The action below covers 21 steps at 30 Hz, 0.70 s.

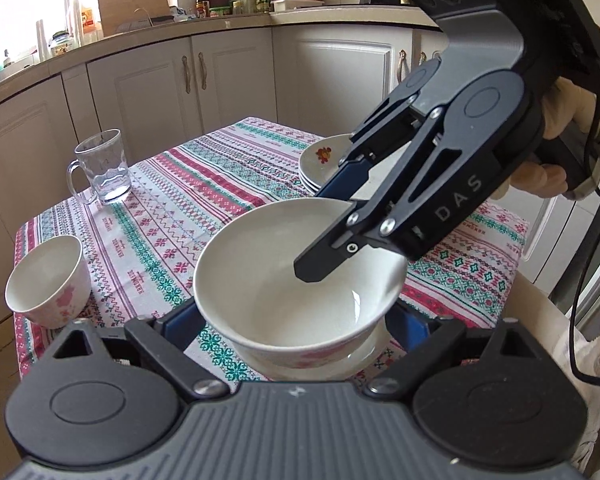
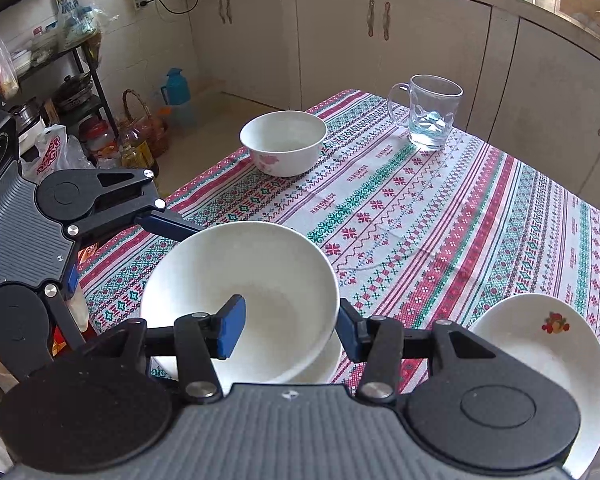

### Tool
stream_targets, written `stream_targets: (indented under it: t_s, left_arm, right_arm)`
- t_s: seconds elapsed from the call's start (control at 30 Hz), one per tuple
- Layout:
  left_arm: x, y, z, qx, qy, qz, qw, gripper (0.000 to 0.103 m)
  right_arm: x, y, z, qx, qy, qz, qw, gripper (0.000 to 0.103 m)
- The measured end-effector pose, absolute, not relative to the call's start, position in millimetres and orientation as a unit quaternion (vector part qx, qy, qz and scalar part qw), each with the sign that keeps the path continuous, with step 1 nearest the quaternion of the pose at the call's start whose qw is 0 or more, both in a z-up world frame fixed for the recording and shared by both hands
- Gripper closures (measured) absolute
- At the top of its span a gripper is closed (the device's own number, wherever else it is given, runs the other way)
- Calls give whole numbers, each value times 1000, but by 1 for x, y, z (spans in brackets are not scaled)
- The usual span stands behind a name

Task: Organize plates and bowls
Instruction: 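Carry the held bowl over a white plate and lower it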

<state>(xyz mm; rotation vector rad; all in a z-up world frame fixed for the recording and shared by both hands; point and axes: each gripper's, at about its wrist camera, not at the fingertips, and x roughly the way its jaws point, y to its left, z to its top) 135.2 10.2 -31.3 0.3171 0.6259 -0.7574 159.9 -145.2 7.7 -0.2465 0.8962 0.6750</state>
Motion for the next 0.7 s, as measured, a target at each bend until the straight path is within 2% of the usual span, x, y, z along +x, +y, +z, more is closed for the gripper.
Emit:
stream_targets:
  t_s: [0.7]
  left_arm:
    - [145,6,-37,155,319,-371,858,8]
  right_arm:
    - [165,-154,-11,-101,436,318,836,49]
